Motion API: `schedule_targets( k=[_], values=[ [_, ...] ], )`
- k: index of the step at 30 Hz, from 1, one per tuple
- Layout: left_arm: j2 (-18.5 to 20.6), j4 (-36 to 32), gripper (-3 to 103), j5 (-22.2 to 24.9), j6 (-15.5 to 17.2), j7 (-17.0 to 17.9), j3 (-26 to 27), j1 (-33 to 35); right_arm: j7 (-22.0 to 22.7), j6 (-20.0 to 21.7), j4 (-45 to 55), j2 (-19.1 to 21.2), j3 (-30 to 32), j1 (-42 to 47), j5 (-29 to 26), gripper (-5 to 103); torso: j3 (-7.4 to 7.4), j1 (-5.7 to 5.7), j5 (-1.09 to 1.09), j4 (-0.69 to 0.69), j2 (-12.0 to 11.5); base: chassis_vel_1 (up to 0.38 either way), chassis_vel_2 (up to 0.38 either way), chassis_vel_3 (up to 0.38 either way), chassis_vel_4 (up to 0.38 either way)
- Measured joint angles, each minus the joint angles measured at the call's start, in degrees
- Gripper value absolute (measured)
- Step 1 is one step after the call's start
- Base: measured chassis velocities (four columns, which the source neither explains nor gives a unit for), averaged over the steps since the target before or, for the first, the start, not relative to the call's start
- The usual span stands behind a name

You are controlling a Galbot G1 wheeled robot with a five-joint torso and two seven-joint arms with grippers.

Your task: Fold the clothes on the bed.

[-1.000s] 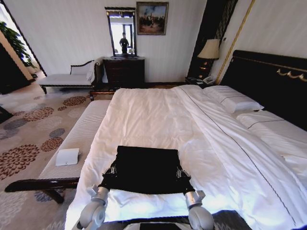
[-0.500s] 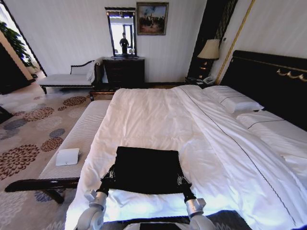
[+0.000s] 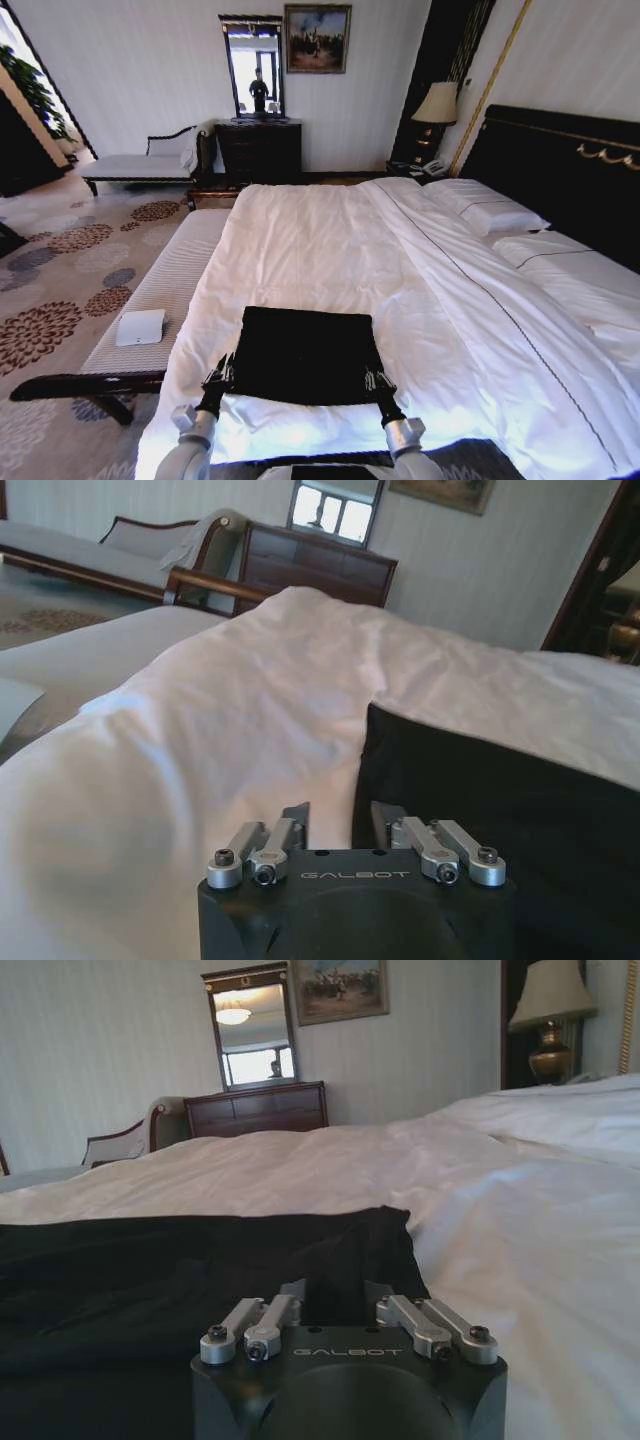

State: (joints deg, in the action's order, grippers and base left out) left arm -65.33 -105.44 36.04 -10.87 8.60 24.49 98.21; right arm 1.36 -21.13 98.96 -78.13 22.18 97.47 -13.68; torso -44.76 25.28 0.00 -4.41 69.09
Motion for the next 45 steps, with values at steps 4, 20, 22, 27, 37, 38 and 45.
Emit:
schedule_targets(
  k=[4,20,22,27,37,38,45],
  values=[
    [-0.6,0.0,57,0.0,-0.5,-0.5,0.6,1.5,0.0,-0.5,0.9,-0.6,0.6,1.7,0.0,41,0.01,0.00,0.00,0.00,0.0,0.000,0.000,0.000,0.000],
    [-0.4,-2.2,100,2.7,-0.1,-0.7,1.4,-0.9,1.3,-0.2,6.0,-1.5,3.9,5.1,-3.0,98,0.00,0.00,0.00,0.00,0.0,0.000,0.000,0.000,0.000],
    [0.2,-1.9,100,4.3,0.7,-0.7,1.4,-3.0,1.6,0.2,6.4,-1.6,4.3,5.3,-3.1,100,0.00,0.00,0.00,0.00,0.0,0.000,0.000,0.000,0.000],
    [1.6,0.8,100,9.9,3.8,-0.6,1.1,-9.1,1.9,1.2,7.8,-1.5,5.3,5.9,-3.2,100,0.00,0.00,0.00,0.00,0.0,0.000,0.000,0.000,0.000],
    [5.9,13.0,100,23.9,12.5,-2.4,-3.4,-27.2,2.1,2.6,9.5,-1.5,6.9,7.2,-3.5,100,-0.01,0.01,-0.01,-0.05,0.0,0.000,0.000,0.000,0.000],
    [6.3,14.1,100,24.0,12.5,-3.3,-3.6,-28.2,2.2,3.0,9.3,-1.4,6.4,6.7,-3.4,100,-0.01,0.01,-0.03,-0.04,0.0,0.000,0.000,0.000,0.000],
    [6.0,17.6,95,23.7,13.9,-5.1,-6.6,-33.2,2.7,4.2,8.2,-2.3,4.3,5.5,-1.9,100,-0.01,0.01,-0.01,0.00,0.0,0.000,0.000,0.000,0.000]
  ],
)
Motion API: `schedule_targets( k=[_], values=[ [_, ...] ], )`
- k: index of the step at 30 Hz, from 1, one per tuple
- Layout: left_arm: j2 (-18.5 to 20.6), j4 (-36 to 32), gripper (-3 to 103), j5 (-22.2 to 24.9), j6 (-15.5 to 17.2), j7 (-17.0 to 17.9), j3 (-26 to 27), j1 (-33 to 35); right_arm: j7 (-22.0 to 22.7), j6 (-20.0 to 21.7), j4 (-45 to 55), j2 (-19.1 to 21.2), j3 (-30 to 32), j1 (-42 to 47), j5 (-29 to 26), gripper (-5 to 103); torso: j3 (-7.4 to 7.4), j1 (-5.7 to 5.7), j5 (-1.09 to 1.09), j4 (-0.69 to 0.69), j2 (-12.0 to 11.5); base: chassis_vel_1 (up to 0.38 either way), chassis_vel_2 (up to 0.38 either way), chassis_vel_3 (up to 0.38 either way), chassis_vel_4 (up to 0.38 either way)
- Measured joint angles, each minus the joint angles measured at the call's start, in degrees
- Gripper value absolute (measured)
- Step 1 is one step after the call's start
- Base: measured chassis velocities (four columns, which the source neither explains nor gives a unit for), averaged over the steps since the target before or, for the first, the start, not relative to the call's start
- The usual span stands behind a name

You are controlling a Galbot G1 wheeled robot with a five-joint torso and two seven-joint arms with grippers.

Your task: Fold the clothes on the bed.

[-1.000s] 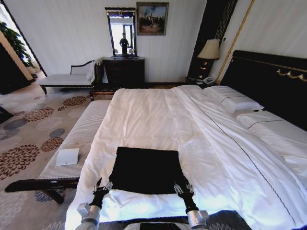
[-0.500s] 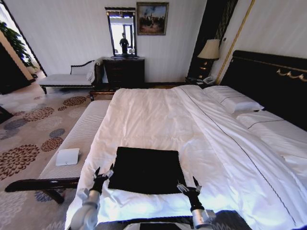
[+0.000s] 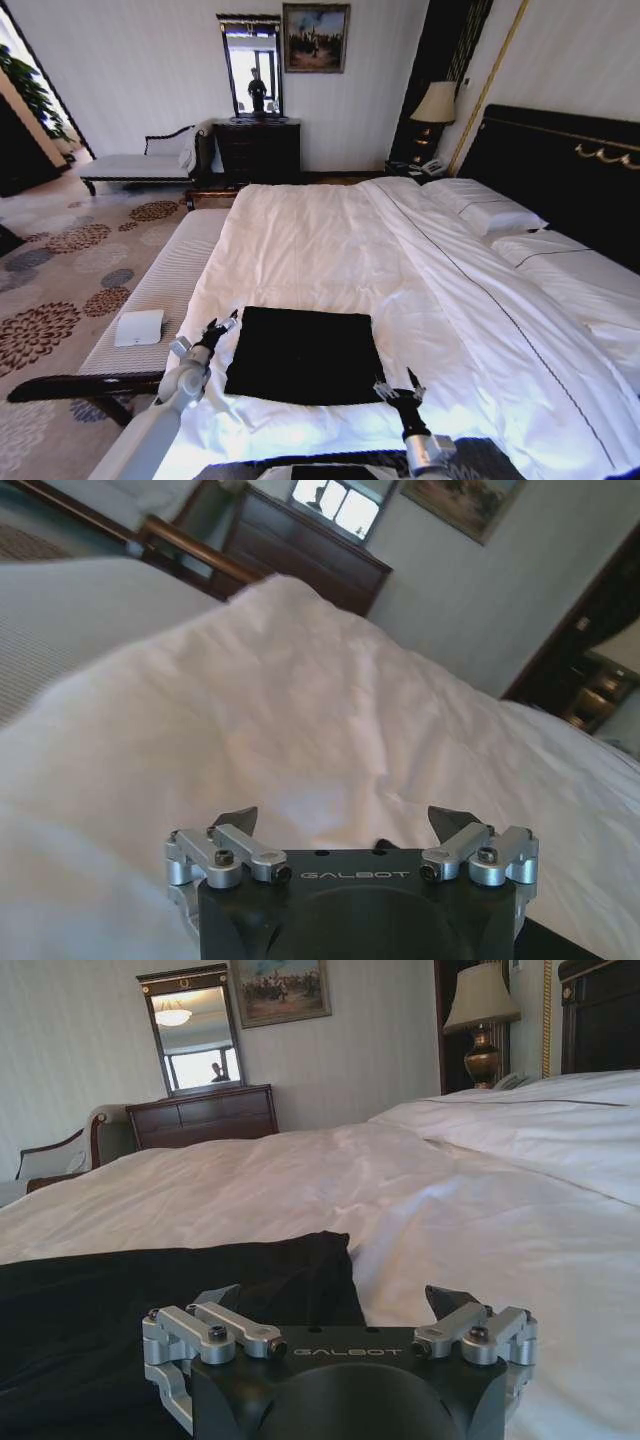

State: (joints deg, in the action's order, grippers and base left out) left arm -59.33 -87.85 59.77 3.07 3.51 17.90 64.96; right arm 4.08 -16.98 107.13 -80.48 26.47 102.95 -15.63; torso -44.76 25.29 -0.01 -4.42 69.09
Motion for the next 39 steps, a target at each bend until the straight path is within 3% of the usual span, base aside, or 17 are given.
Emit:
schedule_targets(
  k=[8,11,14,23,27,32,39],
  values=[
    [-3.0,4.3,64,-0.2,2.7,-0.2,-3.7,-5.4,-0.2,0.7,-0.5,-0.8,-0.7,-0.7,0.2,100,0.00,0.00,0.00,-0.01,0.0,0.000,0.000,0.000,0.000],
    [-3.2,5.1,57,-0.2,3.5,0.0,-4.2,-5.9,-0.2,0.9,-0.5,-1.0,-0.8,-1.0,0.1,100,0.00,0.00,0.01,-0.01,0.0,0.000,0.000,0.000,0.000],
    [-2.9,6.8,42,0.2,4.3,0.0,-4.7,-6.4,-0.1,1.0,-0.4,-0.9,-0.8,-1.2,-0.2,100,0.01,0.00,0.01,0.00,0.0,0.000,0.000,0.000,0.000],
    [-3.1,9.9,31,1.1,5.2,0.0,-5.3,-7.8,0.0,1.1,0.4,-0.4,0.1,-1.2,-1.4,100,0.01,0.00,0.01,0.00,0.0,0.000,0.000,0.000,0.000],
    [-3.5,11.7,9,1.3,5.7,-0.1,-6.5,-9.3,0.1,1.3,1.2,-0.3,0.7,-1.0,-2.0,100,0.01,0.00,0.01,0.00,0.0,0.000,0.000,0.000,0.000],
    [-4.0,12.2,1,1.9,6.0,0.1,-7.3,-10.4,0.1,1.3,1.6,-0.2,1.1,-0.7,-2.2,100,0.01,0.00,0.01,0.00,0.0,0.000,0.000,0.000,0.000],
    [-4.9,12.6,0,1.3,5.8,1.4,-7.1,-11.1,0.1,1.3,1.7,-0.2,1.1,-0.7,-2.3,100,0.00,-0.01,0.01,0.00,0.0,0.000,0.000,0.000,0.000]
  ],
)
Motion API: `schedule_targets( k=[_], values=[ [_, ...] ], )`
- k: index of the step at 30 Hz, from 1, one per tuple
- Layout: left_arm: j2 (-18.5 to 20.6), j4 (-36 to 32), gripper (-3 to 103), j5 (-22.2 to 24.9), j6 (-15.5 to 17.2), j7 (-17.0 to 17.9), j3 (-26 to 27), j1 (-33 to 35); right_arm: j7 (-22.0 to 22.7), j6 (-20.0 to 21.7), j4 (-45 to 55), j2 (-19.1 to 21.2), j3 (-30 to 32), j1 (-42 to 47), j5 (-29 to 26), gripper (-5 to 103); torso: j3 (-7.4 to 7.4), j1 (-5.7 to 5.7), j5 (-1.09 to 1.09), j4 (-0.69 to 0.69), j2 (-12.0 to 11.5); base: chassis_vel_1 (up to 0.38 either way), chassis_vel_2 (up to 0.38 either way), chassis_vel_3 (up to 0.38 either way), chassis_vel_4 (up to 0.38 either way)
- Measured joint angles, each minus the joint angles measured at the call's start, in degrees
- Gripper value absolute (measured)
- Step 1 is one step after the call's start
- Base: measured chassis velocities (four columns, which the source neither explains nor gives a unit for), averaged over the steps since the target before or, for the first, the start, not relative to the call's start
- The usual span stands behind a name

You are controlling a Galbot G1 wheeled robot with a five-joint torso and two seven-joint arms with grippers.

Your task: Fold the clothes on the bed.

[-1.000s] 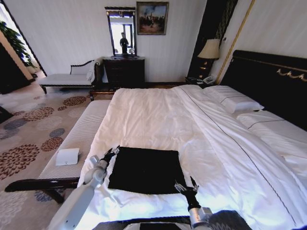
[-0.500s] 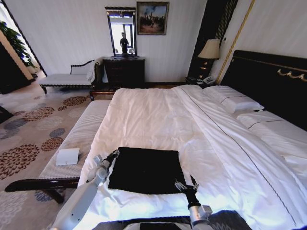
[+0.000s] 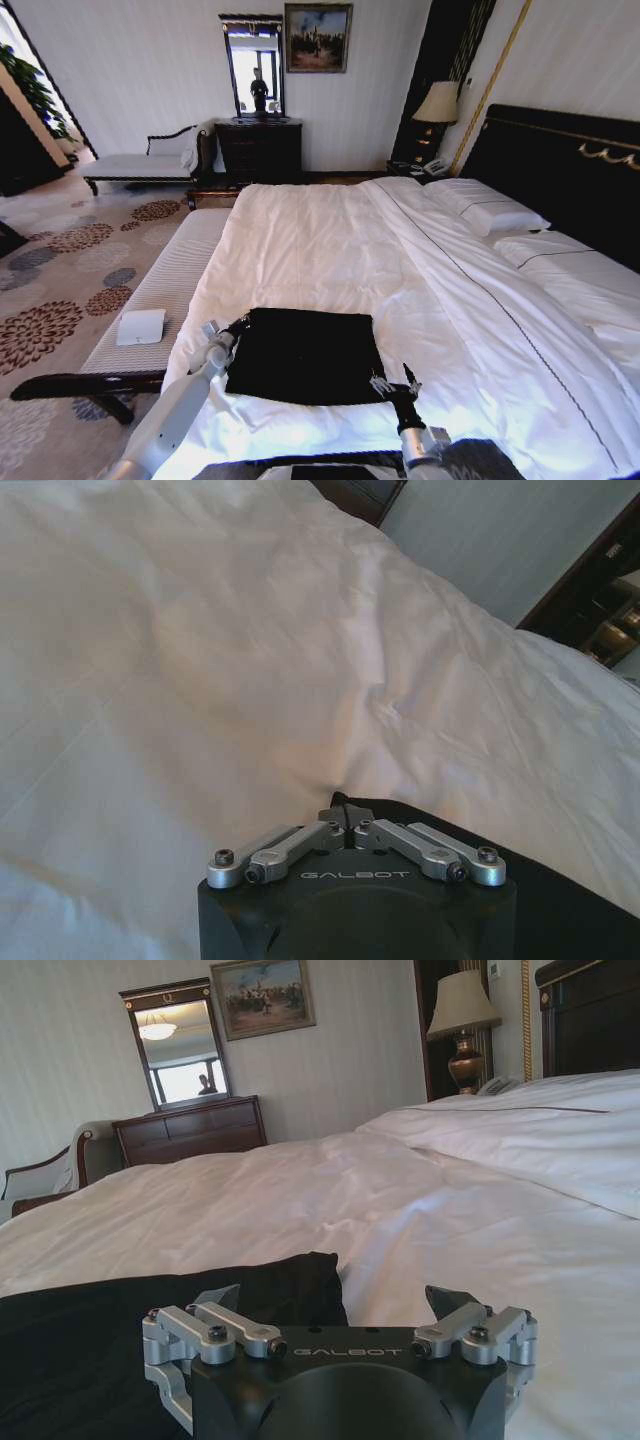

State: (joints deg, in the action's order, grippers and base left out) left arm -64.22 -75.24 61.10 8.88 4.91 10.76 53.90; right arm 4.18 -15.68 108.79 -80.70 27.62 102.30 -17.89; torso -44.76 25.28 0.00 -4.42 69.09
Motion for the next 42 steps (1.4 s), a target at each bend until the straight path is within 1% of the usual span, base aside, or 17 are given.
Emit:
schedule_targets(
  k=[4,7,8,12,13,15,18,19,21,23,25,28,30,34,35,39,42],
  values=[
    [0.1,-2.1,0,0.1,-0.5,0.4,0.4,0.6,0.0,0.1,0.0,0.0,-0.2,-0.2,-0.3,100,0.00,0.00,0.00,0.00,0.0,0.000,0.000,0.000,0.000],
    [0.9,-6.0,0,0.0,-1.1,0.6,1.3,2.6,0.7,1.1,0.9,0.8,-0.4,-0.6,-2.7,100,0.00,0.00,0.01,-0.01,0.0,0.000,0.000,0.000,0.000],
    [0.9,-6.0,0,0.0,-1.1,0.6,1.3,2.6,0.7,1.1,0.9,0.8,-0.4,-0.6,-2.7,100,0.00,0.00,0.01,-0.01,0.0,0.000,0.000,0.000,0.000],
    [1.8,-10.6,0,-0.6,-1.9,0.6,2.8,6.4,3.0,5.2,3.7,3.7,0.1,-3.2,-11.4,100,0.00,0.00,0.00,0.00,0.0,0.000,0.000,0.000,0.000],
    [1.8,-10.6,0,-0.6,-1.9,0.6,2.8,6.4,3.0,5.2,3.7,3.7,0.1,-3.2,-11.4,100,0.00,0.00,0.00,0.00,0.0,0.000,0.000,0.000,0.000],
    [1.9,-11.9,0,-1.8,-2.6,0.5,3.4,7.9,5.0,9.1,5.3,5.7,0.4,-6.0,-18.6,100,0.00,-0.01,0.00,0.00,0.0,0.000,0.000,0.000,0.000],
    [1.8,-13.4,0,-3.0,-3.2,0.5,4.0,9.4,8.3,15.9,5.9,10.0,0.7,-12.4,-31.7,100,0.00,0.00,0.01,0.00,0.0,0.000,0.000,0.000,0.000],
    [1.8,-13.4,0,-3.0,-3.2,0.5,4.0,9.4,8.3,15.9,5.9,10.0,0.7,-12.4,-31.7,100,0.00,0.00,0.01,0.00,0.0,0.000,0.000,0.000,0.000],
    [1.8,-14.2,0,-3.5,-3.2,0.7,4.1,10.1,10.7,19.9,4.1,14.1,0.3,-17.9,-39.2,100,0.00,0.00,0.01,0.01,0.0,0.000,0.000,0.000,0.000],
    [1.8,-14.4,0,-3.9,-3.3,0.9,4.1,10.2,11.9,22.5,0.7,18.0,-1.1,-23.0,-43.7,100,0.00,0.00,0.01,0.01,0.0,0.000,0.000,0.000,0.000],
    [1.8,-14.3,0,-4.0,-3.3,1.0,4.1,10.2,12.1,23.1,-0.6,19.1,-1.9,-24.7,-44.7,100,0.00,0.00,0.02,0.01,0.0,0.000,0.000,0.000,0.000],
    [1.7,-13.7,0,-4.1,-3.3,1.3,3.9,9.3,12.8,26.3,-5.2,21.7,-5.4,-30.9,-48.7,100,-0.01,0.01,0.01,0.00,0.0,0.000,0.000,0.000,0.000],
    [1.7,-13.5,0,-4.0,-3.3,1.4,3.9,9.1,13.0,27.2,-6.6,22.1,-6.5,-32.7,-49.7,100,-0.01,0.01,0.02,0.00,0.0,0.000,0.000,0.000,0.000],
    [1.8,-13.2,0,-3.9,-3.4,1.5,3.8,8.8,14.6,33.1,-11.3,23.3,-9.7,-38.2,-55.2,100,-0.01,0.01,0.01,0.01,0.0,0.000,0.000,0.000,0.000],
    [1.8,-13.2,0,-3.9,-3.4,1.5,3.8,8.8,14.6,33.1,-11.3,23.3,-9.7,-38.2,-55.2,100,-0.01,0.01,0.01,0.01,0.0,0.000,0.000,0.000,0.000],
    [1.7,-13.1,0,-3.8,-3.4,1.6,3.7,8.6,14.5,38.2,-14.9,24.1,-11.5,-41.3,-58.5,100,0.00,0.01,0.00,0.00,0.0,0.000,0.000,0.000,0.000],
    [1.8,-13.0,0,-3.7,-3.4,1.6,3.7,8.4,14.3,39.5,-16.1,24.1,-12.2,-41.9,-59.1,100,0.00,0.01,0.00,0.00,0.0,0.000,0.000,0.000,0.000]
  ],
)
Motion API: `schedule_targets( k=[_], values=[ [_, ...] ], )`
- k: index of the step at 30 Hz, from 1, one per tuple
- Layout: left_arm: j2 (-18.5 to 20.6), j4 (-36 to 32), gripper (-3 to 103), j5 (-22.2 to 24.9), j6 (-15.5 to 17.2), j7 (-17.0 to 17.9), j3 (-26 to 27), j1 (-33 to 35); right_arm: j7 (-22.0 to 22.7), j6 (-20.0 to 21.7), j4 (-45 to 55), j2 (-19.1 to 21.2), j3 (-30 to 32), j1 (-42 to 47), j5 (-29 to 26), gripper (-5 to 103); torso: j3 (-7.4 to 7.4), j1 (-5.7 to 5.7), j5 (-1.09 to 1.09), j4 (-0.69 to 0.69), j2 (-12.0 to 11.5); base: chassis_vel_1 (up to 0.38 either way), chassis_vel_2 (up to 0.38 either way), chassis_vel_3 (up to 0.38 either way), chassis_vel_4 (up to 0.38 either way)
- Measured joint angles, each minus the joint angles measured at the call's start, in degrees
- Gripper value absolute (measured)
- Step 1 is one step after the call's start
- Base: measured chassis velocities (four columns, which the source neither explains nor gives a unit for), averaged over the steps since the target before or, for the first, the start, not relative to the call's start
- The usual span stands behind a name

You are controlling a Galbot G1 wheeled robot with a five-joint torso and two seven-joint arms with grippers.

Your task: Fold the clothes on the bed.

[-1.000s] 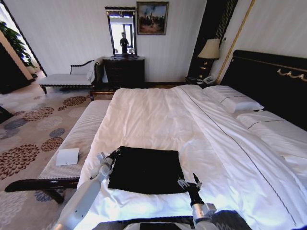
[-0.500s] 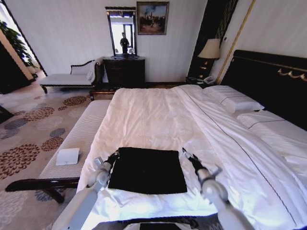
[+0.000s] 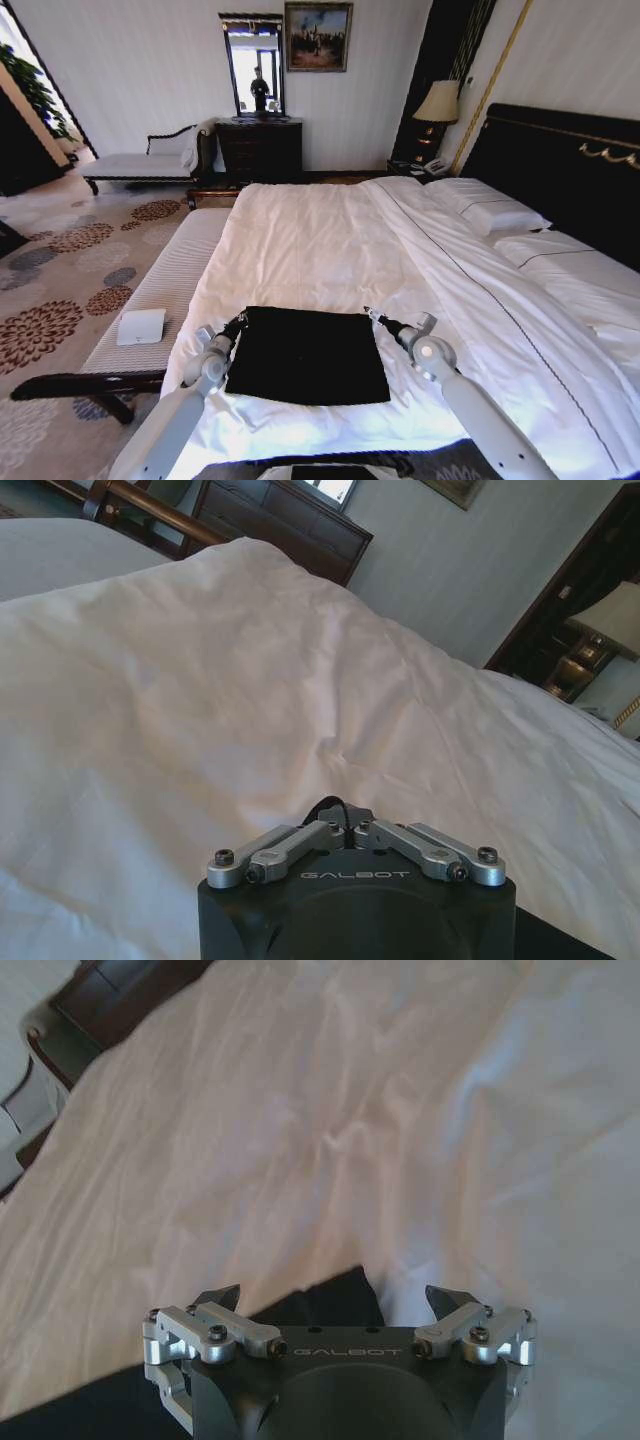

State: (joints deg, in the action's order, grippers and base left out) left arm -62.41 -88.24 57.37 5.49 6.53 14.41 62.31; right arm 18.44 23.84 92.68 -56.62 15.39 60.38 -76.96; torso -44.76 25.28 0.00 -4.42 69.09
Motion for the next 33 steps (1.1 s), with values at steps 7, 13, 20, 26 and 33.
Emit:
schedule_targets(
  k=[7,13,20,26,33],
  values=[
    [0.2,0.3,0,0.4,0.0,0.0,-0.1,-0.4,-1.1,0.2,-3.8,-1.0,-1.6,-2.1,0.3,97,0.00,0.00,0.01,0.00,0.0,0.000,0.000,0.000,0.000],
    [0.5,0.3,0,0.4,0.0,0.1,-0.2,-0.4,-2.9,0.6,-7.5,-1.5,-2.4,-4.1,1.8,73,0.00,0.00,0.00,0.00,0.0,0.000,0.000,0.000,0.000],
    [0.7,0.3,0,0.7,0.0,0.1,-0.1,-0.3,-3.2,0.6,-7.9,-2.4,-2.6,-4.2,2.7,45,0.00,0.00,0.00,0.00,0.0,0.000,0.000,0.000,0.000],
    [0.6,0.3,0,0.5,0.0,0.1,-0.2,-0.4,-3.3,0.1,-7.8,-2.5,-2.8,-3.9,4.6,23,0.00,0.00,0.00,0.00,0.0,0.000,0.000,0.000,0.000],
    [0.4,0.1,0,0.4,0.0,0.3,-0.3,-0.4,-3.4,-0.3,-7.2,-2.6,-2.8,-3.9,5.0,3,0.00,0.00,0.00,0.00,0.0,0.000,0.000,0.000,0.000]
  ],
)
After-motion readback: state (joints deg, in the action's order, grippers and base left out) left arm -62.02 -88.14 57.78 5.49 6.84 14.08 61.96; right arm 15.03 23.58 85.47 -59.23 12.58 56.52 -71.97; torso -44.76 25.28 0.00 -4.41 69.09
